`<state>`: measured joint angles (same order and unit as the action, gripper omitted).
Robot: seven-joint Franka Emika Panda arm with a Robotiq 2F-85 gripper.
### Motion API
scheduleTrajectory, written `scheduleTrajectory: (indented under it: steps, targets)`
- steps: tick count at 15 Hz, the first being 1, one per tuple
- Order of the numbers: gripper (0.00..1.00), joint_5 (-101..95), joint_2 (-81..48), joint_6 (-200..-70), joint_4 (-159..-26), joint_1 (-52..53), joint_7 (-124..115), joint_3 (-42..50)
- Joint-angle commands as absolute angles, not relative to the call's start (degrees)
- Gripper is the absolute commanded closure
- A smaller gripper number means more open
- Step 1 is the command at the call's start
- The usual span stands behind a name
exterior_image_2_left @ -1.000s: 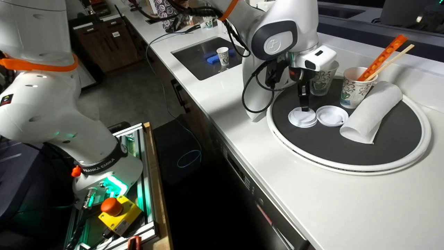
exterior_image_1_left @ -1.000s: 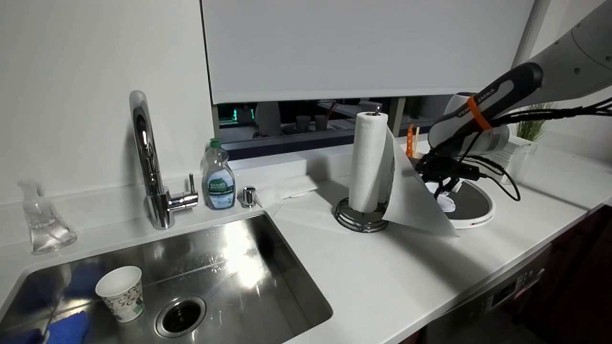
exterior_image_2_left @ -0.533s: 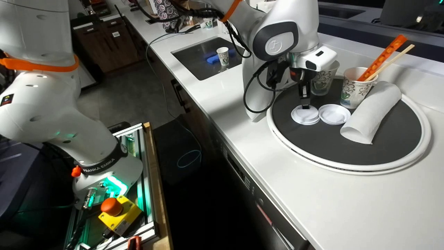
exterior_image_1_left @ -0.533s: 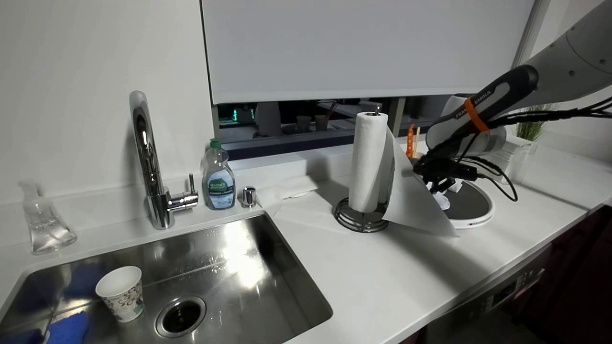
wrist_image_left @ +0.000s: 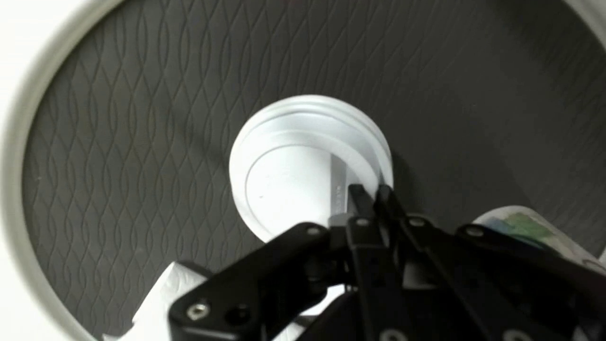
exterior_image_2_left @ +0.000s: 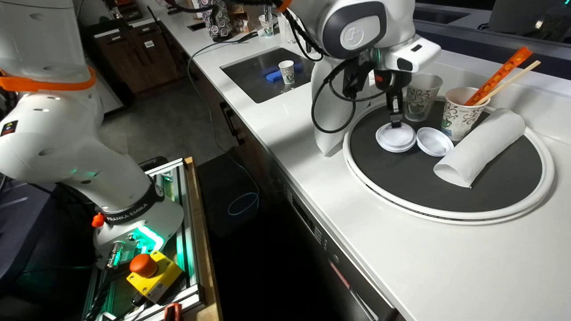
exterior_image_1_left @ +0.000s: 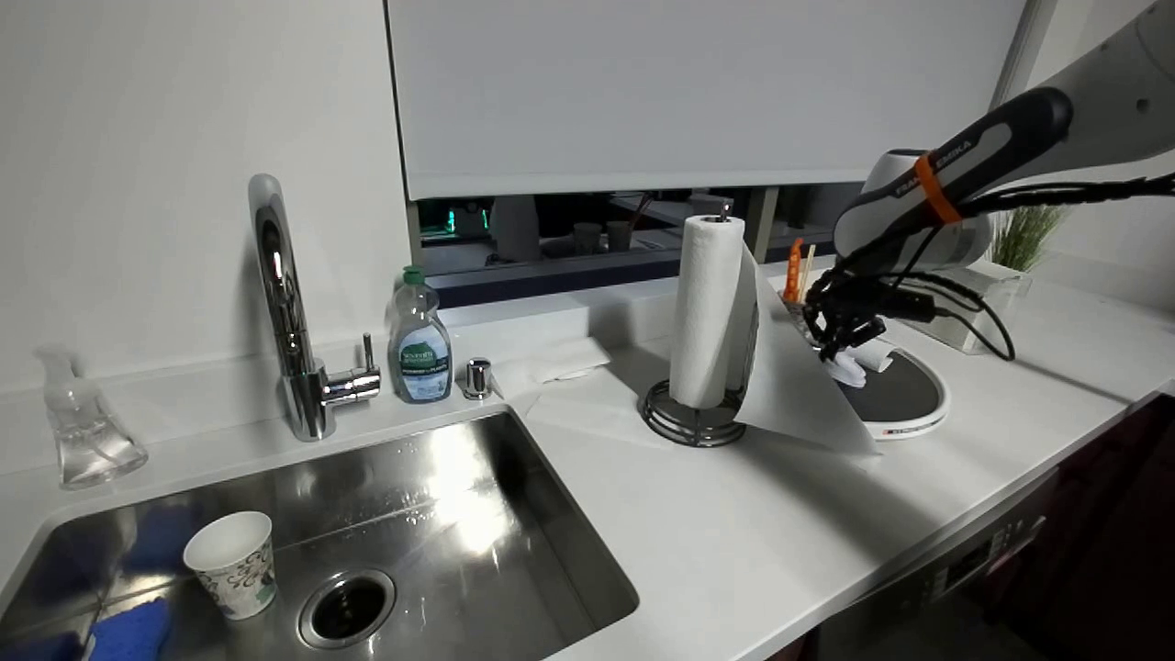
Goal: Move the cup backwards and cover the cup
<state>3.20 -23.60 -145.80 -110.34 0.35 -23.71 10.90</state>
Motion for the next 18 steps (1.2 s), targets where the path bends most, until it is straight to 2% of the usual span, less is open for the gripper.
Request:
scheduleTrajectory:
  steps: [1, 6, 11, 12, 16, 17, 18]
  targets:
    - [0.98, 2.5, -11.7, -144.1, -117.3, -1.8, -14.6, 8.9]
    - [0.98, 3.7, -2.0, -142.5, -118.6, -3.6, 1.5, 6.0]
    - [0.98, 11.6, -1.5, -140.8, -115.5, -3.3, 21.0, 4.8]
    - [0.93, 7.4, -1.0, -141.4, -116.0, -3.3, 13.7, 5.1]
    - [0.93, 10.2, -1.3, -141.4, -115.7, -3.3, 19.1, 4.6]
    - [0.98, 10.2, -1.3, -141.4, -115.7, -3.3, 19.2, 4.6]
    - [0.98, 10.8, -2.7, -142.9, -114.3, -3.2, 20.0, 4.4]
